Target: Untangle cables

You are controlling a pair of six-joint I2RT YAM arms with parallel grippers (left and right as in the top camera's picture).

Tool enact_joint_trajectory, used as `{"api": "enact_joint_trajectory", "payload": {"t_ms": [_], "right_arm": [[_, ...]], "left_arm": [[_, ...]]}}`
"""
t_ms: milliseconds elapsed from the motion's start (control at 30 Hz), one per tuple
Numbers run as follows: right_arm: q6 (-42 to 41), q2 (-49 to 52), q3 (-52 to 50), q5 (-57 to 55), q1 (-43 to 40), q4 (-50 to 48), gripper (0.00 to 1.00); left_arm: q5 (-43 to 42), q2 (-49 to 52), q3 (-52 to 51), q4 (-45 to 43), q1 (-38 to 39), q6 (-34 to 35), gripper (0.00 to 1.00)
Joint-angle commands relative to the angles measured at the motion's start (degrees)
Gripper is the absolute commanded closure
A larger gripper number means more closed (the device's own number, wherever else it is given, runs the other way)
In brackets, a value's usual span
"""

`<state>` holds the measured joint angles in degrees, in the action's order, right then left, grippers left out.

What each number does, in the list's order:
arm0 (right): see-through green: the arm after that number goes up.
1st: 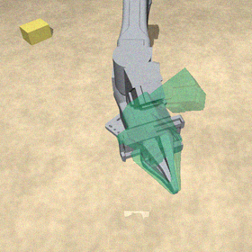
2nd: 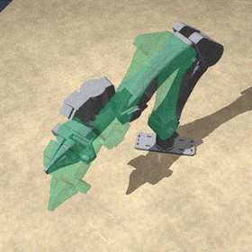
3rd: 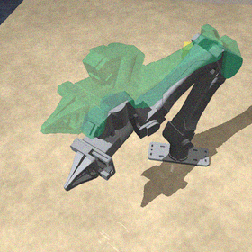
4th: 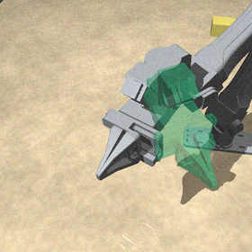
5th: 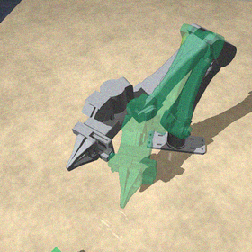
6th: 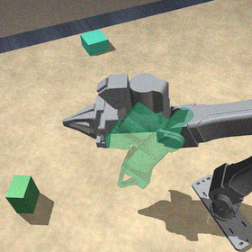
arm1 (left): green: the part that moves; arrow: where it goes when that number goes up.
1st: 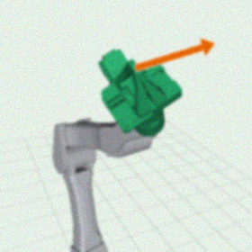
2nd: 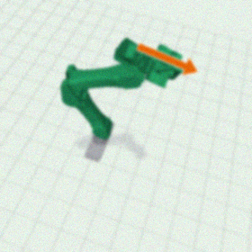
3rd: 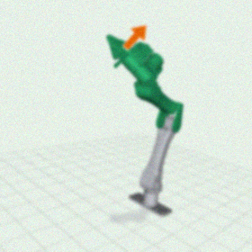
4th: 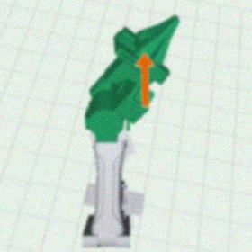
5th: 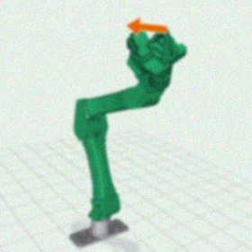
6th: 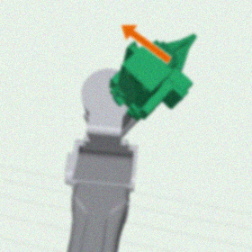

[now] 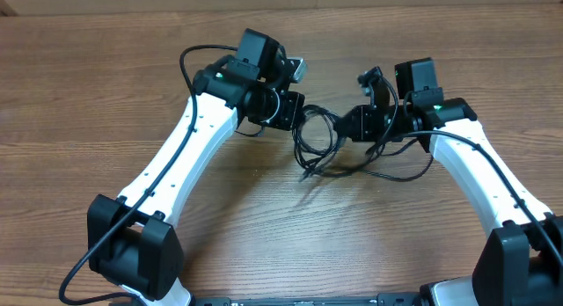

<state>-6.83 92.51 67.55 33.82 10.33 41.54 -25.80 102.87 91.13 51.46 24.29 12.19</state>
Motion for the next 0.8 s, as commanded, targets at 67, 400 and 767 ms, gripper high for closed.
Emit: {"api": "enact_joint_trajectory", "payload": {"t_ms": [67, 400, 767], "right_arm": [[-11.28, -1.42, 0.76, -27.82, -1.33, 4.28, 0.96], [-19.37, -1.42, 0.76, -41.57, -1.36, 8.35, 0.96], [-26.1, -1.42, 0.76, -46.27, -1.38, 10.4, 0.96]], "left_arm": [[6.95, -1.31, 1.25, -0.09, -1.75, 4.35, 0.96], [17.59, -2.29, 1.29, 1.49, -2.29, 8.79, 0.96], [24.13, -11.63, 1.29, -0.24, -6.49, 14.78, 0.96]]}}
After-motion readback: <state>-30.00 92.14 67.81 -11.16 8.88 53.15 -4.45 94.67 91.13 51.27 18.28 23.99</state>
